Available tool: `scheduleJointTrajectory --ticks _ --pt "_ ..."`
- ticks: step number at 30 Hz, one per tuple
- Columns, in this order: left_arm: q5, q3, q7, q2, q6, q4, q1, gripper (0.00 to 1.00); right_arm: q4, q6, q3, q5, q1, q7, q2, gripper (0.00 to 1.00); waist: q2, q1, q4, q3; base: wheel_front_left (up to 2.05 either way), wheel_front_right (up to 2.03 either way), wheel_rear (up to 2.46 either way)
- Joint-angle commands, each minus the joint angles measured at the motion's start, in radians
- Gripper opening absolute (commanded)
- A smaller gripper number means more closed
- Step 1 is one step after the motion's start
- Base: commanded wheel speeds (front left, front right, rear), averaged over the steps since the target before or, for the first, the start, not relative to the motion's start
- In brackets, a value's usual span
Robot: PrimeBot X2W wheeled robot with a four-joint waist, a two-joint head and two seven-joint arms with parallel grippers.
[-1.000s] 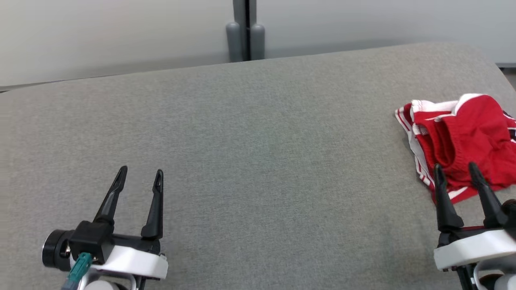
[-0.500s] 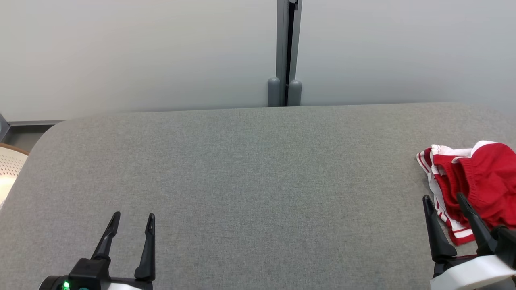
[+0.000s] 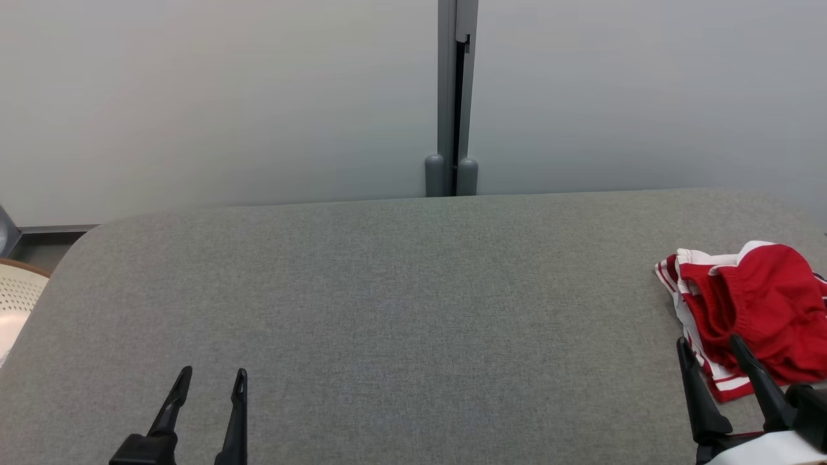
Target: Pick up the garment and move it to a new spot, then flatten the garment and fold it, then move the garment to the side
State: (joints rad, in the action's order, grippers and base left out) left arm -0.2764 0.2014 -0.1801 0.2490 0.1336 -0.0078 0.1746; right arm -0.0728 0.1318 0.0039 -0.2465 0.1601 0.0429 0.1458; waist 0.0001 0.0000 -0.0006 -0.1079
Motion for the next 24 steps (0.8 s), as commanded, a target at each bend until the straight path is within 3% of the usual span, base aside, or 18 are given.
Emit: scheduleJointTrajectory --ticks 1,24 --pt "-0.003 0.0 0.005 0.009 0.009 -0.005 0.003 1.0 0.006 -0.002 -0.002 -0.004 0.002 -0.006 0.007 1.0 -0.0001 0.0 -0.001 -0.001 0.0 0.0 0.0" --pt "-0.002 0.023 0.038 0.01 0.034 -0.033 -0.002 1.0 0.044 -0.002 0.01 -0.027 -0.019 -0.017 0.025 1.0 -0.0001 0.0 -0.013 -0.004 0.0 0.0 0.0"
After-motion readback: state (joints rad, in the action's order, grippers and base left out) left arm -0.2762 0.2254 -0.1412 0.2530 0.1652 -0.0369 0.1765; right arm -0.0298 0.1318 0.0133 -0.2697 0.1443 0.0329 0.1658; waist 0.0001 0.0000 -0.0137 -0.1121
